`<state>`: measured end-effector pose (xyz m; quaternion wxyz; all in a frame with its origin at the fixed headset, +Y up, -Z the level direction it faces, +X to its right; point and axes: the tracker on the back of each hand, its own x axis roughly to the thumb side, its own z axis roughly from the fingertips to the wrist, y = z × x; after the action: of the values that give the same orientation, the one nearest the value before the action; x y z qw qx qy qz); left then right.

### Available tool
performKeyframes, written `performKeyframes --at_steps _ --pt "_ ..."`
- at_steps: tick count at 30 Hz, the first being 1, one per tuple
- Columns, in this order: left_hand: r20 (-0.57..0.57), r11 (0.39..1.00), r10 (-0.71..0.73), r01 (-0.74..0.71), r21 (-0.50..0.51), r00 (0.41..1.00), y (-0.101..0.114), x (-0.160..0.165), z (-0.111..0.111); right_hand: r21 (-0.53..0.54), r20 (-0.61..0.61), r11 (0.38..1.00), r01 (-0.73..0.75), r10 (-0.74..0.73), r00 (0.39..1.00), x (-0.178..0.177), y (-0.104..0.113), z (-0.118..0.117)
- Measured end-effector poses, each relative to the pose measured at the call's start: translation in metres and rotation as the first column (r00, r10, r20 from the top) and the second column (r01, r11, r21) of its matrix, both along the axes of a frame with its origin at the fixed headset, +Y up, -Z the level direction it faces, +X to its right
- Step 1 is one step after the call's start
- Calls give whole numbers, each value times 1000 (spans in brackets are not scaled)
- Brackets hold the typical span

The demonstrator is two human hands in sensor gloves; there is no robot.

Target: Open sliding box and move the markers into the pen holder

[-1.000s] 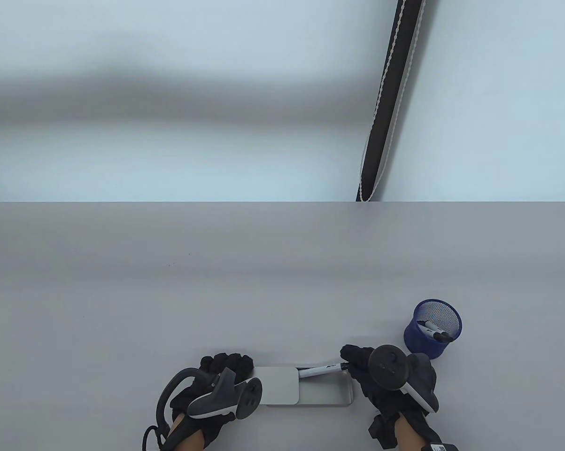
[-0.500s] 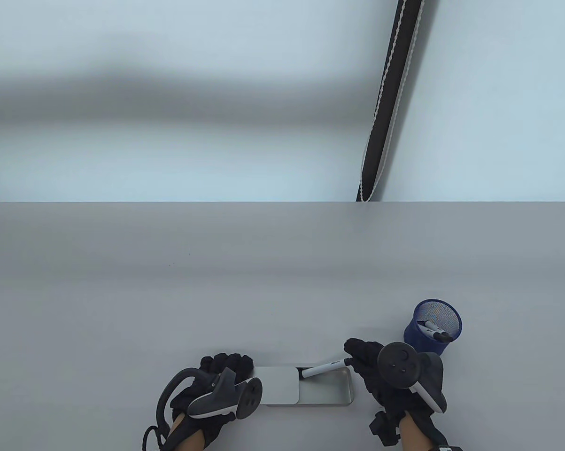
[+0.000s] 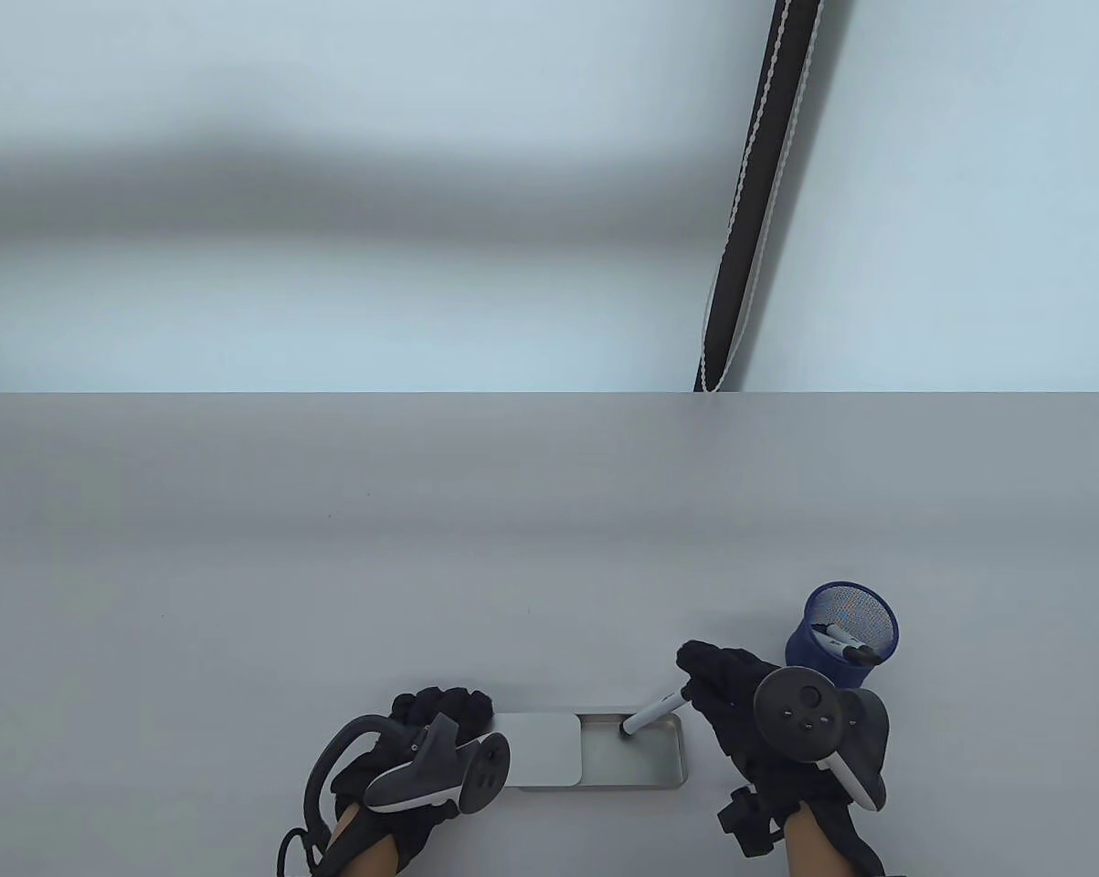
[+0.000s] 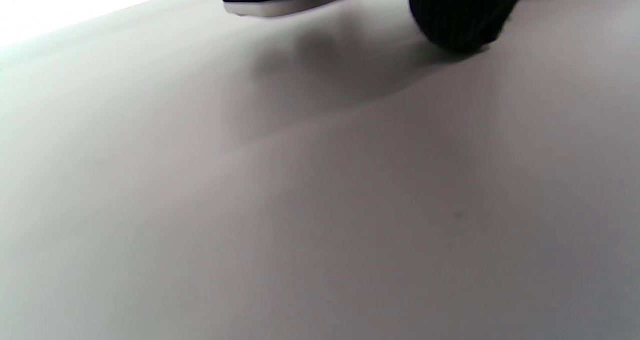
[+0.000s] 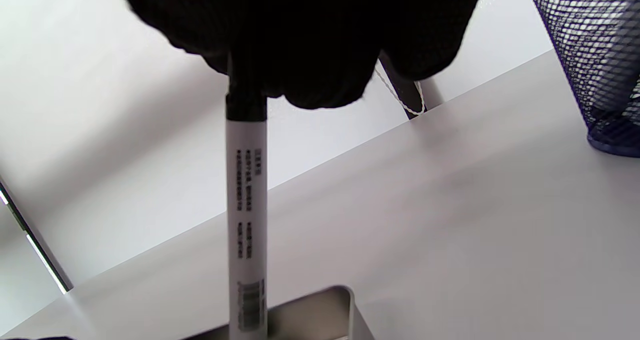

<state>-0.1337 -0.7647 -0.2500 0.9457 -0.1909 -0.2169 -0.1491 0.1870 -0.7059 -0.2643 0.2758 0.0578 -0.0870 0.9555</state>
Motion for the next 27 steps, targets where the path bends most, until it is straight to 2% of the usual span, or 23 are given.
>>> performKeyframes --at_steps 5,13,21,27 --pt "-1 1000 -2 2 -1 1000 0 0 0 46 12 998 31 -32 999 5 11 4" --pt "0 1000 -1 1 -2 1000 0 0 0 214 94 974 72 -94 991 21 35 17" --pt "0 1000 -3 3 -1 1000 0 0 0 375 270 927 -17 -92 958 40 48 30" --pt "1 1000 -2 2 -2 1000 0 0 0 468 400 880 -86 -124 908 55 54 41"
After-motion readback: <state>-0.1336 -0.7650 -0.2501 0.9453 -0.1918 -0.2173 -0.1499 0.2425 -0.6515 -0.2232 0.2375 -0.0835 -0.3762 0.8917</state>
